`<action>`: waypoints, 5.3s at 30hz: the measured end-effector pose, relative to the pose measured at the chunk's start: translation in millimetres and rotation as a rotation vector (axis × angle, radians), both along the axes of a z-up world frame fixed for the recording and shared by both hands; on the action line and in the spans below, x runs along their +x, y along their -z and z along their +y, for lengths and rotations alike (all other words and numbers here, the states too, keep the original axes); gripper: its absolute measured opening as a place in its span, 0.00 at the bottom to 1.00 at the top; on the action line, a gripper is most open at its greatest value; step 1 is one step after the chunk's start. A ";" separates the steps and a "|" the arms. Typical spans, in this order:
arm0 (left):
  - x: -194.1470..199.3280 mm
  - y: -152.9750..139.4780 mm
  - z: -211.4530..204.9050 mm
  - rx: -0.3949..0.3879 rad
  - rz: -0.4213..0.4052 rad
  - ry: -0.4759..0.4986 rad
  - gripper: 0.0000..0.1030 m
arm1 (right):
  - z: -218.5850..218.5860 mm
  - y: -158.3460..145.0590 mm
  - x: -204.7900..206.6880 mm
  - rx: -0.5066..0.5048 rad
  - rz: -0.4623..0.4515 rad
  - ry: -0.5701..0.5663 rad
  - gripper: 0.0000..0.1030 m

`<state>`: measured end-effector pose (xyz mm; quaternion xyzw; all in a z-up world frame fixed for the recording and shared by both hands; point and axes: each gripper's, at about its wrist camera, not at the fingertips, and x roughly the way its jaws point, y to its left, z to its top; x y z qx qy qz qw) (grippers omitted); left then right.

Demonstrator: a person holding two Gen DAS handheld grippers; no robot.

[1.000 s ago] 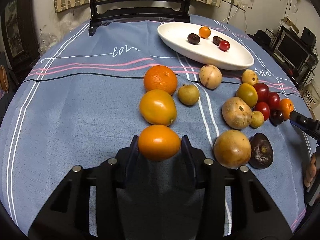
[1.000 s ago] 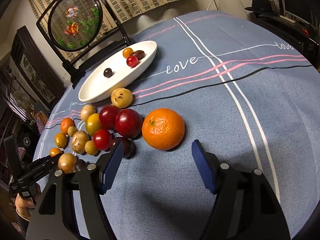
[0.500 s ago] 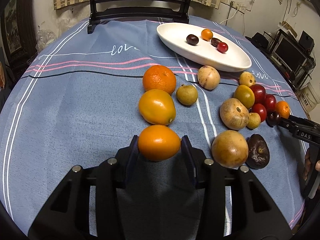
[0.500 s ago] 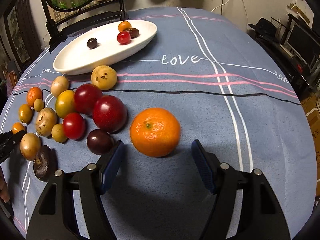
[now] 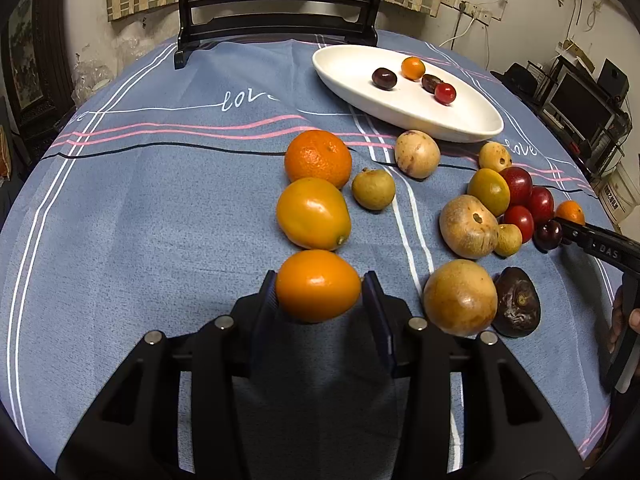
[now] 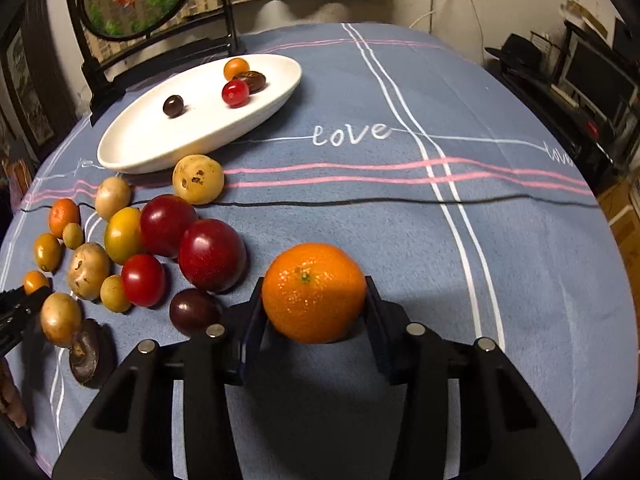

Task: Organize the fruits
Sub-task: 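Grasp an orange with the left tool while the right tool grasps the large tangerine, then carry both oranges onto the white plate and open both tools, then withdraw both open tools back toward the remaining fruits, then grasp the brown round fruit with the left tool while the right tool grasps a dark plum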

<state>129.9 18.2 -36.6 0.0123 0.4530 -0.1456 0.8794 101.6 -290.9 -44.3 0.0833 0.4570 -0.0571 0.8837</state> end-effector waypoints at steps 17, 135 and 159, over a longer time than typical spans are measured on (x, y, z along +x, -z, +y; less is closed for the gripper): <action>-17.5 -34.6 -9.0 0.023 -0.068 0.057 0.42 | -4.1 -32.2 -30.2 0.066 -0.100 -0.057 0.45; -18.7 3.6 -56.5 0.066 0.018 0.063 0.92 | 22.0 -9.2 -45.5 0.295 -0.133 -0.145 0.67; -18.2 -1.4 -62.4 -0.002 0.000 0.086 0.45 | 95.4 -14.1 -49.1 0.125 -0.020 -0.424 0.68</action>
